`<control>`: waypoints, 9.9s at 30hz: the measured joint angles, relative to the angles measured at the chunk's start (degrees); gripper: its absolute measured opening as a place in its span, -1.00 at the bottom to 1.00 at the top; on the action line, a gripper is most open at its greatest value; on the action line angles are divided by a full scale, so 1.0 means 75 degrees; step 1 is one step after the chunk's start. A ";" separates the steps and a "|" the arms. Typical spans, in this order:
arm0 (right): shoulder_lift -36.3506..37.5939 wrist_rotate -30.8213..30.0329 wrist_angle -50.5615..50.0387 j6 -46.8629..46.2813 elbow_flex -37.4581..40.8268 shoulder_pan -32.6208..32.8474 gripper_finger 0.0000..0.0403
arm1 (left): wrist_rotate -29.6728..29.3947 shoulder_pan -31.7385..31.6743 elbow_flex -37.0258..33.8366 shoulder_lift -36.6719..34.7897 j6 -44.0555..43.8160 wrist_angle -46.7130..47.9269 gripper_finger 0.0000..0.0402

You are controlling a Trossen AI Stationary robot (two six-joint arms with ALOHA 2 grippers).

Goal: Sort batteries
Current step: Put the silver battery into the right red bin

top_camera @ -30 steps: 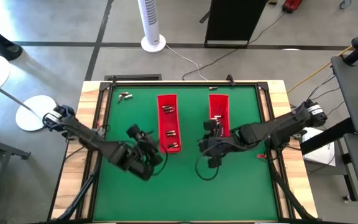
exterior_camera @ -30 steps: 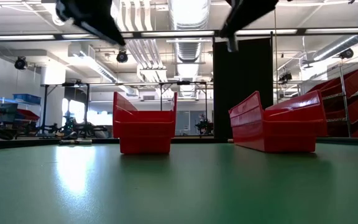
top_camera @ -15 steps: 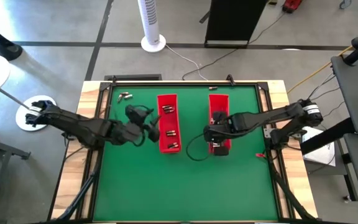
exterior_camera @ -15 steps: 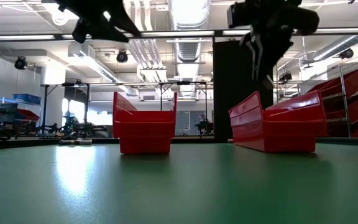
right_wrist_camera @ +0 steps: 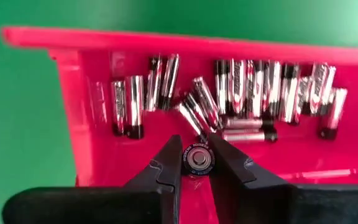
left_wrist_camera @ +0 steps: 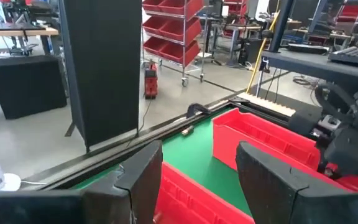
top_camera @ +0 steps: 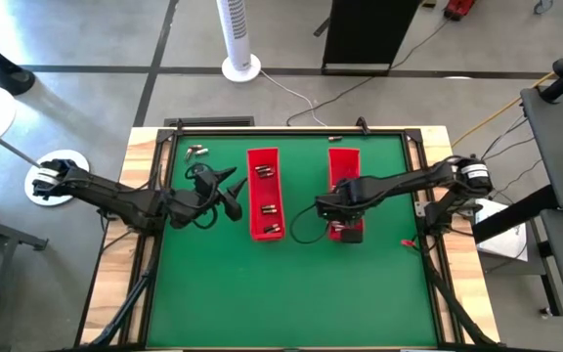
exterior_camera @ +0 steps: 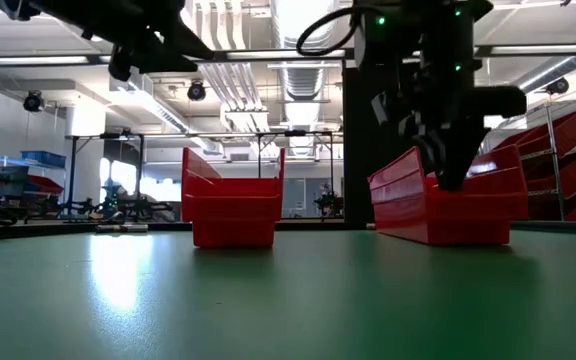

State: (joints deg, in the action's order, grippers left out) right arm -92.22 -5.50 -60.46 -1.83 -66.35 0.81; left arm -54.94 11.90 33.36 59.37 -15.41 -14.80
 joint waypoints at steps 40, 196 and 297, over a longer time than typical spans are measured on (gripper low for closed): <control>-0.0121 -0.0475 0.1891 0.0776 0.0730 -0.0486 -0.78 | 0.0007 0.0003 0.0202 0.0221 0.0191 0.0170 -0.08; 0.2324 -0.0892 0.2118 -0.2433 0.1137 0.2411 -0.07 | 0.5768 -0.9072 0.4441 0.6481 0.1855 0.8062 -0.24; 0.2325 -0.1087 0.2103 -0.2299 0.1165 0.2411 -0.07 | 0.6661 -0.7850 0.1643 0.4671 0.0799 0.6096 -0.55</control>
State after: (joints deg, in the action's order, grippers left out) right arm -74.78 -13.65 -44.69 -19.07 -57.61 18.90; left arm -4.98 -46.98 45.68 94.41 -9.42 30.92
